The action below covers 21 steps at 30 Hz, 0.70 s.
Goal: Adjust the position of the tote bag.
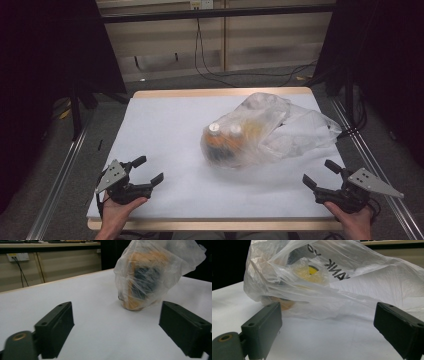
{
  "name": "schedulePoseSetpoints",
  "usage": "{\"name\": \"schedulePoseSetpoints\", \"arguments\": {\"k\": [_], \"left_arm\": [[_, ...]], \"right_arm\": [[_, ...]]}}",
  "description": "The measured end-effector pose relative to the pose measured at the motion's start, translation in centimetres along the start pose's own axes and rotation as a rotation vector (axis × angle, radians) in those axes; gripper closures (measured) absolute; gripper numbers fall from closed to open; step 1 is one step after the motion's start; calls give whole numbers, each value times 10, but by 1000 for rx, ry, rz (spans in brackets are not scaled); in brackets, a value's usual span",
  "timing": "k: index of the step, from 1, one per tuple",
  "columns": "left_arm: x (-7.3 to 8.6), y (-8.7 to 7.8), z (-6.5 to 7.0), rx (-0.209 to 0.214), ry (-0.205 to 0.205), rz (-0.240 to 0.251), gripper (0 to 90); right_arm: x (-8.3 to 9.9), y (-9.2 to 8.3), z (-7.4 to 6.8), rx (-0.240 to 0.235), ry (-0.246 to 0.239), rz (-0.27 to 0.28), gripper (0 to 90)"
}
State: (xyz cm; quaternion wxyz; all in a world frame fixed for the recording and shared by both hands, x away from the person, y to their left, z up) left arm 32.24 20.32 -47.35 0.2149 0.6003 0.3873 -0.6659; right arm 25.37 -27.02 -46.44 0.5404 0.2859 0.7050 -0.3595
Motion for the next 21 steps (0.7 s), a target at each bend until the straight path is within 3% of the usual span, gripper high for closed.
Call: {"name": "schedulePoseSetpoints", "arguments": {"k": [1, 2, 4, 6, 8, 10, 11, 14, 21], "left_arm": [[-1, 2, 2, 4, -38, 15, 155], [0, 1, 0, 8, -12, -1, 155], [0, 2, 0, 20, -53, -8, 169], [1, 2, 1, 38, -63, -15, 186], [3, 2, 3, 44, -30, -39, 237], [3, 3, 8, 71, -39, -44, 260], [3, 3, 8, 67, -23, -50, 286], [2, 5, 13, 83, -44, -67, 326], [-1, 9, 30, 117, -2, -110, 402]], "right_arm": [[0, 0, 1, 2, -9, -4, 77], [1, 1, 1, -5, -14, -12, 77], [2, 2, 2, -3, -10, -20, 77], [3, 4, 2, -11, -10, -30, 79], [4, 6, 2, -16, -7, -35, 81], [4, 7, 3, -22, 0, -37, 90], [4, 7, 3, -22, 5, -39, 94], [4, 8, 4, -26, 6, -44, 106], [6, 11, 2, -50, -7, -72, 142]]}}
Point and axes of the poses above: each handheld gripper's, and its own axes: y roughly forward along the jaws, x roughly out of its underside, z roughly to its right, the point moved 9 cm from there along y, roughly forward along the jaws, and after that the axes turned 10 degrees about -x, right-handed, at the moved point
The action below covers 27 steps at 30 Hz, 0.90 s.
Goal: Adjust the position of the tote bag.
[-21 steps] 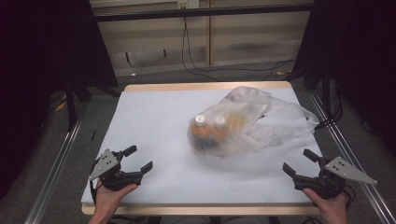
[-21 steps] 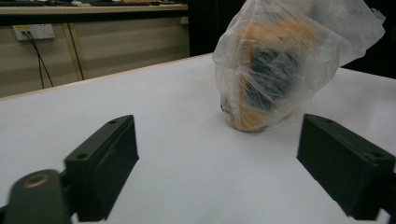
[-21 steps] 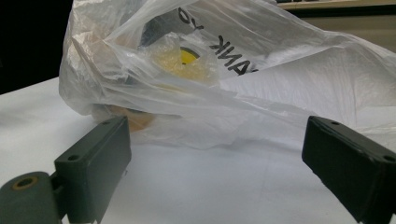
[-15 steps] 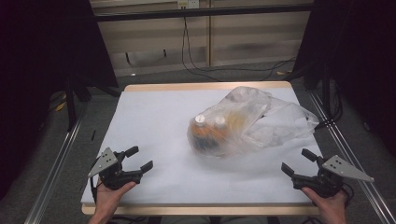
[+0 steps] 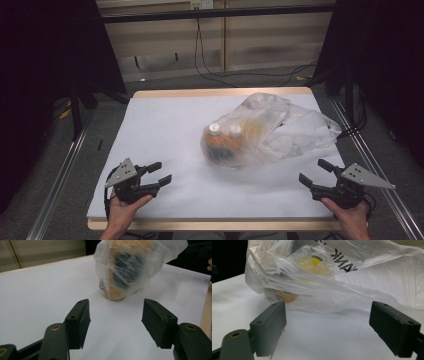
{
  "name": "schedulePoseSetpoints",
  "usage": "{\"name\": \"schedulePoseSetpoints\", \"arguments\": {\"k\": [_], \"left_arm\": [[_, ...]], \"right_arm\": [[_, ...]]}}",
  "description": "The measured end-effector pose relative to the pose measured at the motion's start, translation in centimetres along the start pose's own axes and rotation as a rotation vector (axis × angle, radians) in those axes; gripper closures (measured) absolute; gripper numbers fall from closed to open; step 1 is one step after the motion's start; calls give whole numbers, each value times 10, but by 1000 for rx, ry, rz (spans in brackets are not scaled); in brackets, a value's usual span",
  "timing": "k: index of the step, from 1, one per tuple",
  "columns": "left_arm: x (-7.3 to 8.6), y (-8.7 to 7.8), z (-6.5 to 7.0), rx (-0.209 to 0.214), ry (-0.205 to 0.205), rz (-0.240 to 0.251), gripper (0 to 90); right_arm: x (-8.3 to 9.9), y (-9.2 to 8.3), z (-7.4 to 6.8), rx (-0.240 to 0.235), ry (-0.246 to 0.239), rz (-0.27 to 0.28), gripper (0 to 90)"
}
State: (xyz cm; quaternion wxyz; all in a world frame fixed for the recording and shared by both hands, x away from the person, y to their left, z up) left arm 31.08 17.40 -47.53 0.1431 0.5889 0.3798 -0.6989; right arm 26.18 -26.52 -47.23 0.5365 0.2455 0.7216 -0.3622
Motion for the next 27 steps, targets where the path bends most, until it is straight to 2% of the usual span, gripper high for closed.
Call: {"name": "schedulePoseSetpoints", "arguments": {"k": [1, 4, 5, 7, 8, 9, 11, 14, 15, 23, 24, 27], "left_arm": [[-1, 1, 4, 27, 11, -15, 418], [-8, 2, 10, 40, 30, -16, 413], [-9, 2, 12, 41, 22, -26, 414], [-14, 3, 16, 72, 19, -32, 415], [-18, 4, 19, 106, 14, -22, 426], [-21, 6, 22, 121, 15, -22, 444], [-24, 9, 25, 123, 26, -32, 445], [-28, 11, 30, 153, 44, -35, 476], [-30, 12, 31, 152, 52, -43, 477], [-51, 19, 41, 197, 32, -12, 472], [-53, 21, 41, 186, 46, -18, 485], [-58, 24, 45, 208, 55, -17, 509]], "right_arm": [[0, 0, -1, -3, 0, 1, 147], [-1, 0, -3, -9, -8, -6, 161], [-1, 0, -4, -11, -12, -8, 162], [-1, 2, -5, -19, -15, -11, 171], [0, 3, -6, -20, -15, -22, 171], [1, 4, -6, -22, -18, -27, 172], [1, 4, -6, -26, -12, -29, 173], [1, 3, -6, -30, -7, -31, 179], [1, 3, -5, -31, -12, -29, 183], [3, 5, -9, -48, -13, -50, 197], [3, 5, -9, -49, -12, -55, 200], [4, 5, -9, -57, -12, -60, 205]]}}
Point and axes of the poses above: each handheld gripper's, and its own axes: y roughly forward along the jaws, x roughly out of its underside, z roughly to its right, the point moved 9 cm from there along y, roughly forward along the jaws, and after that the axes turned 10 degrees about -x, right-handed, at the moved point
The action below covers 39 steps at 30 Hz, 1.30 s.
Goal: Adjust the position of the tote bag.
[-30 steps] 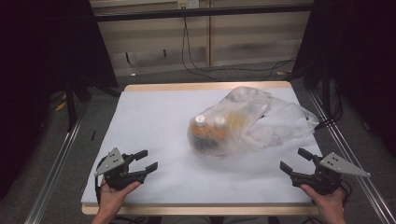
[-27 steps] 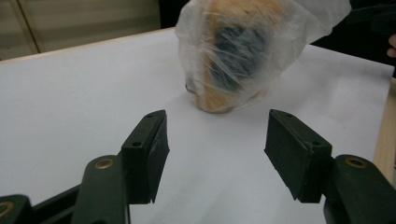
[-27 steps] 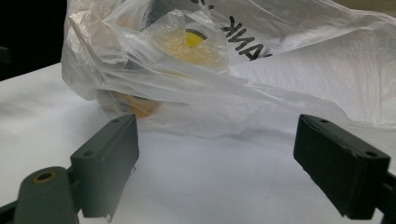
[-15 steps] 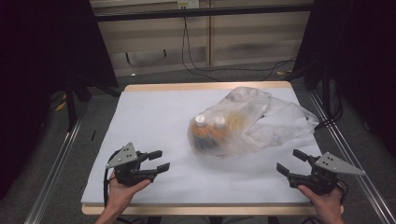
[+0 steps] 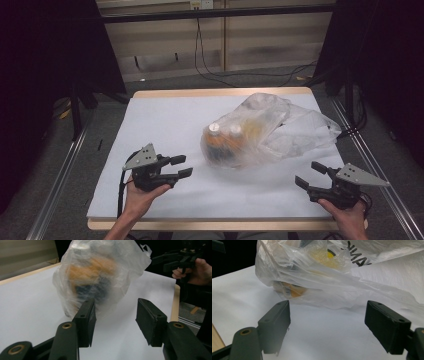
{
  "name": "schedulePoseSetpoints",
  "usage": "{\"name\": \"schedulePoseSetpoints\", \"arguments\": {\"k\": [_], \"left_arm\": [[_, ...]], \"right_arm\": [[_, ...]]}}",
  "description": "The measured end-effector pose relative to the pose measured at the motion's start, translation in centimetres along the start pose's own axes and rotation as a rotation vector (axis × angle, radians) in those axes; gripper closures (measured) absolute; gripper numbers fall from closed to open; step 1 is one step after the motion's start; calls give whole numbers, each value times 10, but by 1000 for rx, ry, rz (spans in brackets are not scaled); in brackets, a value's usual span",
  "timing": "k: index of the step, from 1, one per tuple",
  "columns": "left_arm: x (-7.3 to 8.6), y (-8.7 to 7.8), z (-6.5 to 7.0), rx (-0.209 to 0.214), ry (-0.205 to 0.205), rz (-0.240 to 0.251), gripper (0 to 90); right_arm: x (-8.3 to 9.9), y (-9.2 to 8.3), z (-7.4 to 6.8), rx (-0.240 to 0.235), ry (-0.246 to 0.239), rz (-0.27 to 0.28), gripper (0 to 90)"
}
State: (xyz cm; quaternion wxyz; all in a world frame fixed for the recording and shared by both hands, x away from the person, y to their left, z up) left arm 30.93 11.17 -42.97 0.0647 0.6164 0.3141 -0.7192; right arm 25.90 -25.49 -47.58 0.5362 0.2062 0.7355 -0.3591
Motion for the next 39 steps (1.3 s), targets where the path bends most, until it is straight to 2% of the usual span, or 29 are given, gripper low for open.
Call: {"name": "schedulePoseSetpoints", "arguments": {"k": [4, 12, 17, 20, 21, 23, 25, 27, 33, 39], "left_arm": [[-8, 10, 3, 7, 20, 1, 496], [-24, 29, 4, 29, 42, 11, 549], [-34, 33, -3, 18, 47, 19, 536], [-43, 31, -9, -7, 49, 25, 499], [-46, 30, -10, -2, 41, 37, 477], [-49, 29, -14, -17, 35, 61, 466], [-49, 28, -14, -15, 11, 82, 460], [-44, 30, -16, -29, 39, 47, 442], [-35, 31, -19, -31, 25, 32, 389], [-32, 32, -21, -39, 26, 19, 335]], "right_arm": [[0, -1, -1, -13, -6, -3, 243], [-10, -1, -3, -32, -2, -17, 340], [-31, -2, -3, -58, -9, -3, 415], [-46, 0, -3, -66, -30, -4, 439], [-51, 2, -3, -79, -36, -9, 440], [-61, 7, -1, -85, -38, -12, 431], [-69, 12, 1, -102, -33, -4, 409], [-77, 19, 3, -98, -31, -4, 375], [-97, 40, 14, -76, -13, -13, 214], [-111, 59, 23, -75, -8, -13, 161]]}}
Point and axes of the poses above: each handheld gripper's, and its own axes: y roughly forward along the jaws, x roughly out of its underside, z roughly to its right, the point moved 9 cm from there along y, roughly forward along the jaws, and after that the axes turned 10 degrees about -x, right-handed, at the moved point
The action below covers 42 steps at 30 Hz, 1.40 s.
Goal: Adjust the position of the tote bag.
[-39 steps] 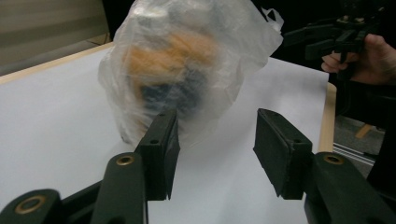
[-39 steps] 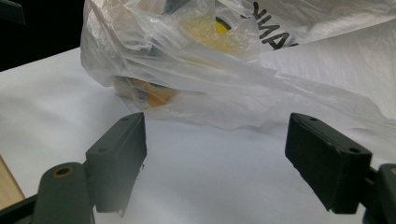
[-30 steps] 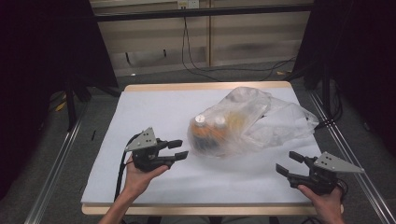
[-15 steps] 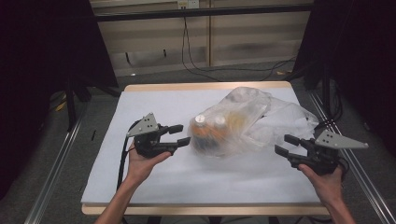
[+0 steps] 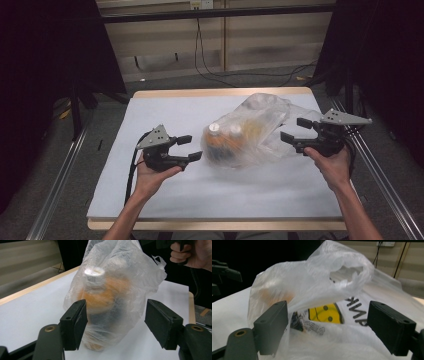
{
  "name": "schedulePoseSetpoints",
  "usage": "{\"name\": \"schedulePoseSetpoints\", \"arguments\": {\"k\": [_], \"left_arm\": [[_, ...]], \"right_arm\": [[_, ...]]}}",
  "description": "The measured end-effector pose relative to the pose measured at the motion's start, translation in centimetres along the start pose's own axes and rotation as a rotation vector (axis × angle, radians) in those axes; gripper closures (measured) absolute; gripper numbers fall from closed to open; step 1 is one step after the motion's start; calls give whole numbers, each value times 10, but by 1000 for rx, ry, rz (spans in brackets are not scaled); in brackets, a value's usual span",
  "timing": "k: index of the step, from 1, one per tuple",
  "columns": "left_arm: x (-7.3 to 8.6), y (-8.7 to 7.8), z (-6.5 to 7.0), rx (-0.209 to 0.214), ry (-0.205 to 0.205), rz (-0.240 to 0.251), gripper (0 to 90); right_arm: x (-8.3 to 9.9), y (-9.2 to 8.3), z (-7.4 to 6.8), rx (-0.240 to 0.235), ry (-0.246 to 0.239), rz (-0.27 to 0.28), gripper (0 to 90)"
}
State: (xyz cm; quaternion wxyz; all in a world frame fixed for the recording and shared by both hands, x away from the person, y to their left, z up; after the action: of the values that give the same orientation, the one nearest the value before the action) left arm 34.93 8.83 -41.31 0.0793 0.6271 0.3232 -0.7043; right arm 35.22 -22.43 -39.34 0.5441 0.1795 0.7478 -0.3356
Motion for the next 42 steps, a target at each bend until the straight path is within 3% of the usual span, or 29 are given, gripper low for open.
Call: {"name": "schedulePoseSetpoints", "arguments": {"k": [7, 13, 15, 20, 22, 27, 34, 42], "left_arm": [[0, 1, 0, -10, 1, 2, 318], [-1, 1, -1, -18, 4, 5, 310], [0, 1, -1, -18, 1, 5, 308], [-1, 0, -2, -27, -9, 12, 303], [-1, 0, -4, -35, -6, 8, 301], [-3, -1, -4, -39, -8, 18, 299], [-6, -2, -4, -42, 4, 23, 300], [-18, -7, -4, -45, -4, 60, 312]], "right_arm": [[-13, 17, 12, -8, 8, -18, 134], [-6, 34, 12, -31, 42, -50, 147], [-4, 40, 11, -48, 45, -60, 209], [-8, 45, 7, -89, 46, -30, 465], [-10, 46, 5, -100, 40, -22, 611], [-15, 47, -1, -133, 37, 1, 824], [-33, 48, -12, -163, 13, 22, 880], [-73, 50, -33, -200, -50, 61, 883]]}}
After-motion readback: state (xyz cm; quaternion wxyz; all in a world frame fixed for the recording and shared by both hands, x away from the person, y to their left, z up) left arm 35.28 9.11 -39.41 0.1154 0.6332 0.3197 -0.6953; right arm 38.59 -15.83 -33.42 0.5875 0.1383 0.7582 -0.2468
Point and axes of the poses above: each handheld gripper's, and its own axes: y roughly forward along the jaws, x roughly out of its underside, z roughly to its right, the point moved 9 cm from there along y, roughly forward along the jaws, and after that the axes turned 10 degrees about -x, right-handed, at the moved point
